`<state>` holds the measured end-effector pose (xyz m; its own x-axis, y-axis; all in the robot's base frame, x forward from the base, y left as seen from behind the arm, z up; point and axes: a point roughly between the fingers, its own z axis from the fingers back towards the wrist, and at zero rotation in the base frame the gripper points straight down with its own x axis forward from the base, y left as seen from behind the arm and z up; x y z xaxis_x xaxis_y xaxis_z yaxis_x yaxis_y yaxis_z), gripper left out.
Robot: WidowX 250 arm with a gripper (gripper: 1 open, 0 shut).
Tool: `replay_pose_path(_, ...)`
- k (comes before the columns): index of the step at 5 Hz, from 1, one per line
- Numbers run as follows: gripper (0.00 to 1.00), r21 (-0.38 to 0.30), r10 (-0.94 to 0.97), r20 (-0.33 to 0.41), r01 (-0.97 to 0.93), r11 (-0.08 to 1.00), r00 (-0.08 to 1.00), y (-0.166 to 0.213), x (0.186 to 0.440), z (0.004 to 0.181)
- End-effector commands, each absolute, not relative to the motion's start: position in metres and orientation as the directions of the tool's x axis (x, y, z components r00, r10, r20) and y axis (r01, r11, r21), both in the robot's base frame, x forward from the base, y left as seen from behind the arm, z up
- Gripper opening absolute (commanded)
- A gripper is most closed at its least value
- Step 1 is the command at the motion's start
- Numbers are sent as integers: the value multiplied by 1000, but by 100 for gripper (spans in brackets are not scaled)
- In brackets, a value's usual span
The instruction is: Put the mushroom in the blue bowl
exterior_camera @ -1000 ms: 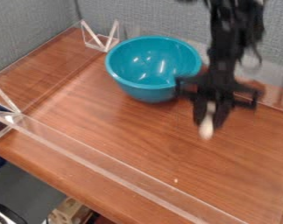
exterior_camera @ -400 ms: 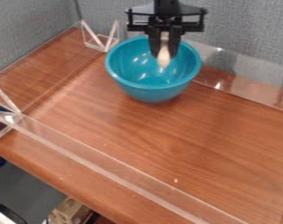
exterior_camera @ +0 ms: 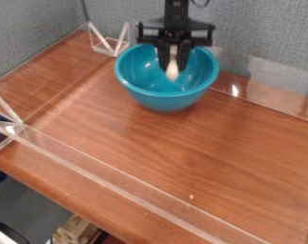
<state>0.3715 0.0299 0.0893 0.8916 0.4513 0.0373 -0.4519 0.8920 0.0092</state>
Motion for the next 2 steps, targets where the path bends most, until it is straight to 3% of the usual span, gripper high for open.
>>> replay_pose_path(1, 0, 3, 468, 98, -471, 882, 878, 42, 390, 98)
replay_pose_path(2, 0, 19, 470, 91, -474, 881, 878, 46, 399, 85)
